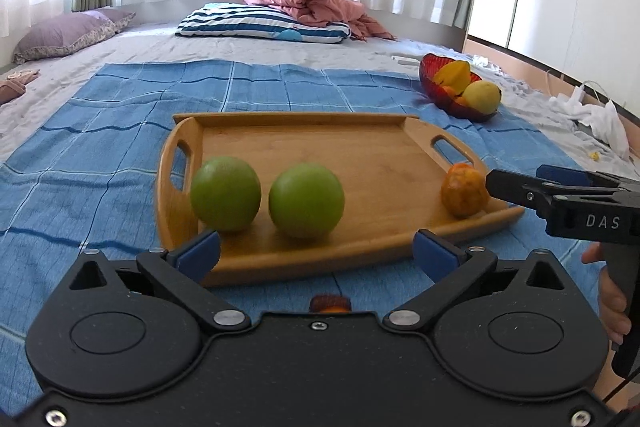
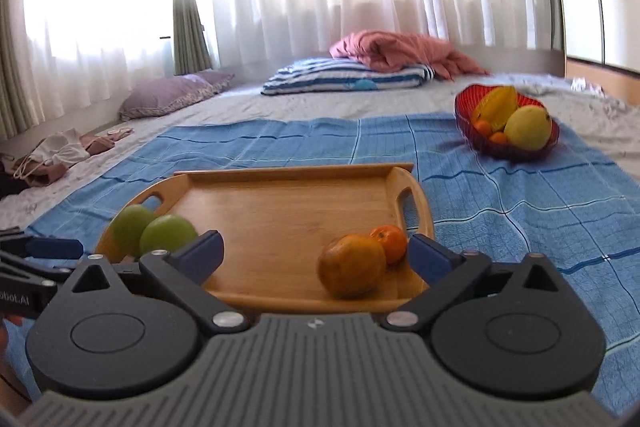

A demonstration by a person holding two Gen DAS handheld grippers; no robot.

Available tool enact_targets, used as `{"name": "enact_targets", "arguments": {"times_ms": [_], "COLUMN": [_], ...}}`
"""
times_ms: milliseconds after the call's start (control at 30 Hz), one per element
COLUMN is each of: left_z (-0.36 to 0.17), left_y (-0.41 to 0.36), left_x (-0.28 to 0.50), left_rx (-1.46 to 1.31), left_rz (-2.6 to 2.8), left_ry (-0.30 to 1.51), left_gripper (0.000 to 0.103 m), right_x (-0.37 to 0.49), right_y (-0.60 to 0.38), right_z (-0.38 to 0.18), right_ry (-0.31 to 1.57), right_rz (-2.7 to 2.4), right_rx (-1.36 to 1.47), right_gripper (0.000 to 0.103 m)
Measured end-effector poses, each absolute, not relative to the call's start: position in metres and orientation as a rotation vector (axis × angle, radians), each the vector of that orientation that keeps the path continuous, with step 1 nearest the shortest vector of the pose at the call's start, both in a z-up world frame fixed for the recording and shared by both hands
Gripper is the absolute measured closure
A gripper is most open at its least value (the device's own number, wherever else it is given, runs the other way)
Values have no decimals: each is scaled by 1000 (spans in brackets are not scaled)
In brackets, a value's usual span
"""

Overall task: Organize fruits
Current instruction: 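Lower both fruits onto the tray and open both tools, then grasp a tangerine with the left tool while the right tool grasps the dark red apple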

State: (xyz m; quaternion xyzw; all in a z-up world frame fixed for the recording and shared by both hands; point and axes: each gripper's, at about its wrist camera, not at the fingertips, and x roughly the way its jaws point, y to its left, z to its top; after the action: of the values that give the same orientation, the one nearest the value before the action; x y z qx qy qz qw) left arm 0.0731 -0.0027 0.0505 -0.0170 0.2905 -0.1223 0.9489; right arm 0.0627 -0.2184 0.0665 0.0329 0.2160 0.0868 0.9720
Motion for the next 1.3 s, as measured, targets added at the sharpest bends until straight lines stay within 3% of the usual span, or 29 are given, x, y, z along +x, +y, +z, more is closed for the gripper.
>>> {"name": "enact_targets", "arguments": {"times_ms": [633, 1300], "left_z": [26, 12], "left_y": [1, -5], "left_x": [25, 16], "left_rx": [-22, -21], "left_rz": [-182, -165], "left_ry": [555, 577], "left_gripper": [0, 0], "right_x": [-12, -35], "right_y": [-194, -178], "right_z": [29, 13], "right_ry": [343, 336], "right_rz": [127, 129], "right_rx": [-24, -20], "right_gripper": [0, 0]}}
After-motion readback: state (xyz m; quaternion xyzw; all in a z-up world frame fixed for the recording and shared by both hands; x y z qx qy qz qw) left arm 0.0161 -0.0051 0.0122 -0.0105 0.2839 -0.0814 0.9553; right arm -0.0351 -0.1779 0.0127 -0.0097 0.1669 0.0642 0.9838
